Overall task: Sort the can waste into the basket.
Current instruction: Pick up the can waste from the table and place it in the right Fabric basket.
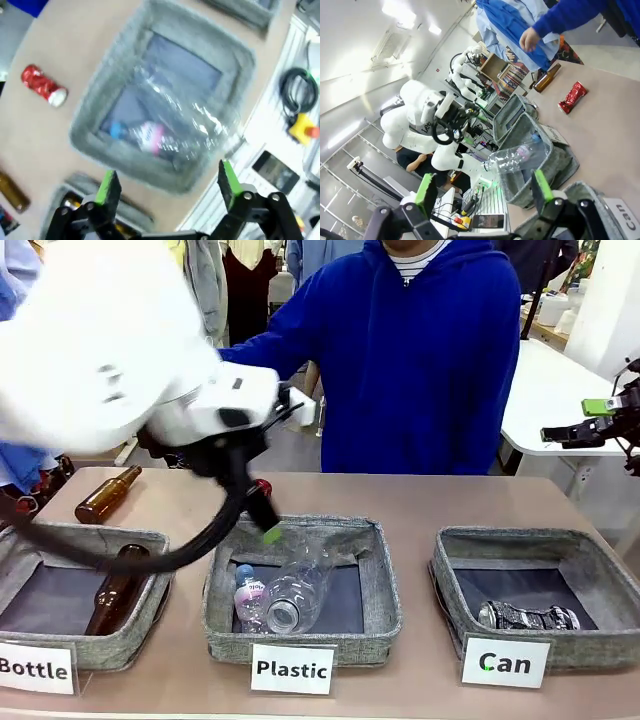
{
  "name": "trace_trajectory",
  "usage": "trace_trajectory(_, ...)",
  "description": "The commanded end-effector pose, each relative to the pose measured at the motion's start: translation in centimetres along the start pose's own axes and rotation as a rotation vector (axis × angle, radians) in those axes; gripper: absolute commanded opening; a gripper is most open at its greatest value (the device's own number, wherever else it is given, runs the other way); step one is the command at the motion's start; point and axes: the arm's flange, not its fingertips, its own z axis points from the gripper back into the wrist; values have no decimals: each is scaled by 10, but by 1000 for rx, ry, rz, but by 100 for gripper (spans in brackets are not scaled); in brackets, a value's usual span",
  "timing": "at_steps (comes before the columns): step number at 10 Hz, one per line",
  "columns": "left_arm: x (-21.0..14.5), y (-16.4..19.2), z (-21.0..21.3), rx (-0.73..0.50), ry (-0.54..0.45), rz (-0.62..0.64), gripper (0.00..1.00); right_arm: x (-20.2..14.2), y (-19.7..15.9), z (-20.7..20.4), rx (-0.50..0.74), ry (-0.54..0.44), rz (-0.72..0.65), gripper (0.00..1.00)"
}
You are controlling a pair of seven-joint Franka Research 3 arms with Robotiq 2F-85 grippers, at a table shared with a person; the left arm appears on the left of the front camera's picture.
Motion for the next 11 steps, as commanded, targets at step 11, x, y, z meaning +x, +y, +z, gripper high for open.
trace_trajectory(11,-257,44,174,34,-160,1192,100,0,2,1,3,21,17,100)
